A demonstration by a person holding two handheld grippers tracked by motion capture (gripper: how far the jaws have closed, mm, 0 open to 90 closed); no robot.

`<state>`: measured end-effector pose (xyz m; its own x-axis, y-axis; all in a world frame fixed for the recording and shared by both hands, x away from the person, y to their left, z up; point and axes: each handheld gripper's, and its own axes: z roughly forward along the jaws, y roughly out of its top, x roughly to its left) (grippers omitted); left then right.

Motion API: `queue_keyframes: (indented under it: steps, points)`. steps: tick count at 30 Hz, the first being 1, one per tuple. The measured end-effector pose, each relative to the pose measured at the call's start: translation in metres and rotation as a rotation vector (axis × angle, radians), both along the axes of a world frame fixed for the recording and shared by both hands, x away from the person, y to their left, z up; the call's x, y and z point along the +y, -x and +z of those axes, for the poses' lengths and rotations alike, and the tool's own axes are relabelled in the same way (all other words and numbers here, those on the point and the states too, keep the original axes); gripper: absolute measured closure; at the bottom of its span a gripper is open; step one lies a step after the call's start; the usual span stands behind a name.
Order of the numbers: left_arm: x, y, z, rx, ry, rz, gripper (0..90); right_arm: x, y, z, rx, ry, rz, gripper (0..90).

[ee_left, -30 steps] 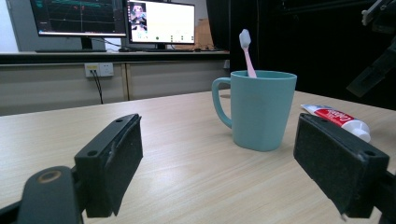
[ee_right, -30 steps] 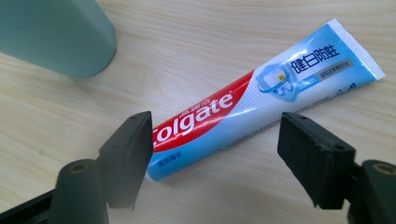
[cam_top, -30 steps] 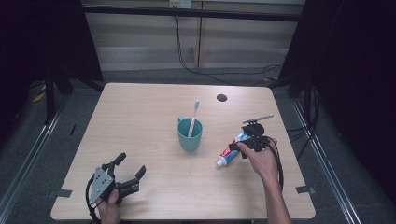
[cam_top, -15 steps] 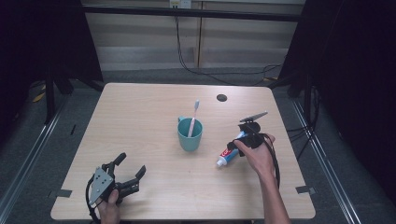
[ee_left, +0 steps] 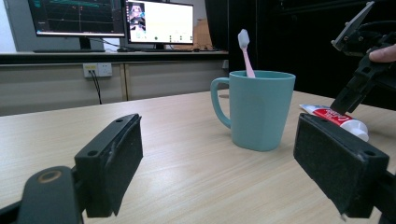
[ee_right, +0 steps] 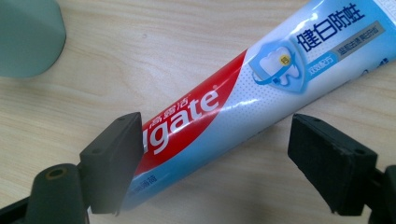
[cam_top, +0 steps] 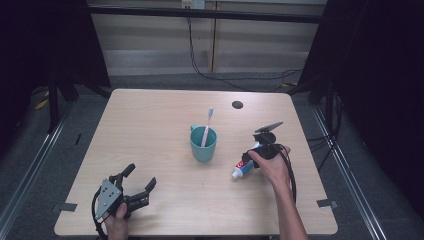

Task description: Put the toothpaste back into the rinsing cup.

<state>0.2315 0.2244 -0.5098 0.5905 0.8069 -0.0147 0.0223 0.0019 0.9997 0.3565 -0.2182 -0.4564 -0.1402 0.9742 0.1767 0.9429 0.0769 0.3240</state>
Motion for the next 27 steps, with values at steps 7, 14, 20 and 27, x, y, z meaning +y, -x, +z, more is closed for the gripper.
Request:
queue_keyframes:
  steps: [7,14,20,27]
  points:
    - [0.0,0.0,0.0,-0.001,0.0,-0.001,15.6,0.0,-0.006,-0.003,0.015,-0.018,-0.009,17.2]
    - [0.0,0.0,0.0,-0.002,0.002,-0.003,15.6,0.007,-0.009,-0.005,0.016,0.022,-0.015,15.5]
    - [0.0,0.0,0.0,-0.002,0.0,-0.002,15.6,0.005,-0.011,-0.006,0.034,0.025,-0.017,14.9]
    - [0.0,0.0,0.0,-0.004,-0.002,-0.003,15.6,0.003,-0.015,-0.013,0.076,0.055,-0.007,24.5]
